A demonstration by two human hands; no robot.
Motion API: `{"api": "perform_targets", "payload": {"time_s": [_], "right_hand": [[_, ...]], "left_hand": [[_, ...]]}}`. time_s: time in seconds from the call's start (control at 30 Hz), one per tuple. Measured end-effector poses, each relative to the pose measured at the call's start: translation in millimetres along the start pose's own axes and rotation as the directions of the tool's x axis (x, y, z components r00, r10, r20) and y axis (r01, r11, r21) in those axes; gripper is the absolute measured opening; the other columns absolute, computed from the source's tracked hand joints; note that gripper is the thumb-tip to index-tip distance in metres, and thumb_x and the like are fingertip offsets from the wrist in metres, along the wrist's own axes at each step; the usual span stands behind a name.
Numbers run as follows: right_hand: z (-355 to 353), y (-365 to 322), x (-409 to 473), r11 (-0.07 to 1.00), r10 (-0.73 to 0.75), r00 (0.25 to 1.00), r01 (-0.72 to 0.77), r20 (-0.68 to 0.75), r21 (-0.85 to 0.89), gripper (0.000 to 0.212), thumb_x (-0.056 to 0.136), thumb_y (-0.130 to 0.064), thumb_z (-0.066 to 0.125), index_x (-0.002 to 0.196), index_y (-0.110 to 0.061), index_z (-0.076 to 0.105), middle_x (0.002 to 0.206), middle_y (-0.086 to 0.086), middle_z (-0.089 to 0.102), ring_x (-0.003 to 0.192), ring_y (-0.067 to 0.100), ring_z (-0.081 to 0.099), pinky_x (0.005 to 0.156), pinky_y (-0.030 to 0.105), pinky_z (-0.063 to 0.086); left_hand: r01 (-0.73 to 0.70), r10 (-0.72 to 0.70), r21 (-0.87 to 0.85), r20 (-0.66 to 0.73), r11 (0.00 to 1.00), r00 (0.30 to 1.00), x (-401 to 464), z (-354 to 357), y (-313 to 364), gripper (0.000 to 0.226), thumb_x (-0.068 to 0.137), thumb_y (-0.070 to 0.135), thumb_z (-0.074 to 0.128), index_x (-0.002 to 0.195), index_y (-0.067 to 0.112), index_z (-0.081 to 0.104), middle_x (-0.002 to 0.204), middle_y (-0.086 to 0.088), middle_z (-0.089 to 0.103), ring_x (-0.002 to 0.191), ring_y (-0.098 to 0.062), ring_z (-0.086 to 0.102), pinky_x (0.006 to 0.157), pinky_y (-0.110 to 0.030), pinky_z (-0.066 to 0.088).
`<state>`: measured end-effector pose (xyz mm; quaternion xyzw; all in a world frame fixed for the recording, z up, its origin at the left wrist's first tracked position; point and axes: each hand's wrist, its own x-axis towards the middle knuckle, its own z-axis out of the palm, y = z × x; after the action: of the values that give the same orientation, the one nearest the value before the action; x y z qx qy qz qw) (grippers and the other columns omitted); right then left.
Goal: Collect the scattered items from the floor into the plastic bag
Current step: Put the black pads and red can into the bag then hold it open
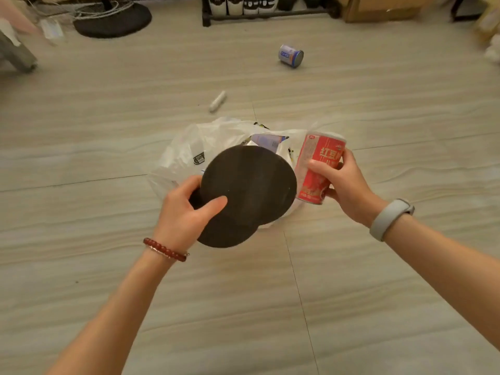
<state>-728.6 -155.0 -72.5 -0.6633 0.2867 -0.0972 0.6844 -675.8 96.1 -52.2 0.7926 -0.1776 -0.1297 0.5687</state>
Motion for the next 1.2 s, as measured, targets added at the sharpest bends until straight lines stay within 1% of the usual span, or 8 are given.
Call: {"api": "perform_targets", "payload": {"time_s": [0.1,0.23,0.4,0.5,0.63,0.77,0.93,1.2], "right_hand": [[36,-22,22,0.999,-0.001,1.000,0.000,0.010,0.052,0.058,0.077,-0.015,0.069,0.124,-0.015,0.036,0.099,-0.004,0.056,0.091,0.014,0.060,0.071,0.034,0.052],[74,-38,46,0.996,-0.028,0.999,0.030,0.018,-0.087,0.065,0.074,-0.018,0.072,0.126,-0.014,0.034,0.110,0.001,0.055,0.098,0.016,0.059,0.075,0.034,0.051],[101,-66,69,0.962,-0.076,0.997,0.072,-0.005,-0.264,0.064,0.076,-0.020,0.071,0.126,-0.014,0.031,0.101,-0.004,0.053,0.100,0.018,0.056,0.084,0.036,0.048],[106,-91,72,0.789,-0.134,0.973,0.219,0.187,-0.574,0.066,0.074,-0.018,0.073,0.126,-0.014,0.032,0.097,-0.006,0.053,0.091,0.014,0.055,0.076,0.027,0.047],[98,-89,77,0.523,0.043,0.943,0.261,0.331,-0.812,0.072,0.070,-0.026,0.074,0.129,-0.018,0.033,0.104,0.002,0.059,0.089,0.017,0.060,0.073,0.030,0.052],[90,-61,94,0.456,0.151,0.900,0.303,0.408,-0.837,0.066,0.072,-0.034,0.070,0.127,-0.023,0.035,0.106,-0.001,0.058,0.090,0.016,0.059,0.076,0.032,0.053],[93,-52,151,0.056,0.079,0.737,0.669,0.671,-0.741,0.072,0.072,-0.052,0.059,0.132,-0.028,0.030,0.111,-0.005,0.053,0.095,0.016,0.052,0.084,0.030,0.040],[119,-32,238,0.132,0.051,0.640,0.757,0.767,-0.640,0.073,0.074,-0.058,0.058,0.135,-0.027,0.030,0.121,0.005,0.052,0.105,0.023,0.051,0.090,0.038,0.045]], "left_hand": [[0.016,-0.010,0.033,-0.160,0.999,0.987,21,-28,-10,0.019,0.071,0.020,0.069,0.077,0.032,0.056,0.078,0.009,0.060,0.068,0.006,0.057,0.066,-0.018,0.050],[0.079,-0.080,-0.016,-0.307,0.997,0.948,37,-65,-22,0.022,0.080,0.013,0.066,0.077,0.032,0.054,0.080,0.005,0.060,0.076,-0.009,0.056,0.077,-0.039,0.051],[0.108,-0.117,-0.045,-0.366,0.993,0.923,44,-107,-22,0.011,0.080,0.010,0.065,0.082,0.019,0.059,0.079,0.001,0.062,0.076,-0.014,0.057,0.071,-0.035,0.050],[0.125,-0.125,-0.023,-0.352,0.992,0.928,47,-120,-16,0.013,0.079,0.011,0.066,0.088,0.017,0.060,0.079,0.008,0.062,0.077,-0.008,0.057,0.067,-0.024,0.047],[0.139,-0.127,0.018,-0.304,0.990,0.944,59,-114,-8,0.013,0.079,0.012,0.065,0.088,0.019,0.060,0.077,0.012,0.060,0.076,-0.005,0.056,0.065,-0.018,0.045],[0.167,-0.157,0.032,-0.210,0.985,0.965,82,-92,-7,0.013,0.080,0.012,0.065,0.089,0.020,0.061,0.079,0.011,0.062,0.079,-0.006,0.057,0.066,-0.021,0.048],[0.238,-0.192,0.139,-0.283,0.961,0.940,96,-71,-17,0.015,0.078,0.010,0.066,0.091,0.018,0.063,0.083,0.008,0.064,0.081,-0.008,0.059,0.067,-0.023,0.048],[0.349,-0.155,0.355,-0.472,0.867,0.868,139,-25,-6,0.020,0.080,0.013,0.065,0.100,0.010,0.064,0.084,0.003,0.059,0.082,-0.015,0.055,0.063,-0.015,0.042]]}}
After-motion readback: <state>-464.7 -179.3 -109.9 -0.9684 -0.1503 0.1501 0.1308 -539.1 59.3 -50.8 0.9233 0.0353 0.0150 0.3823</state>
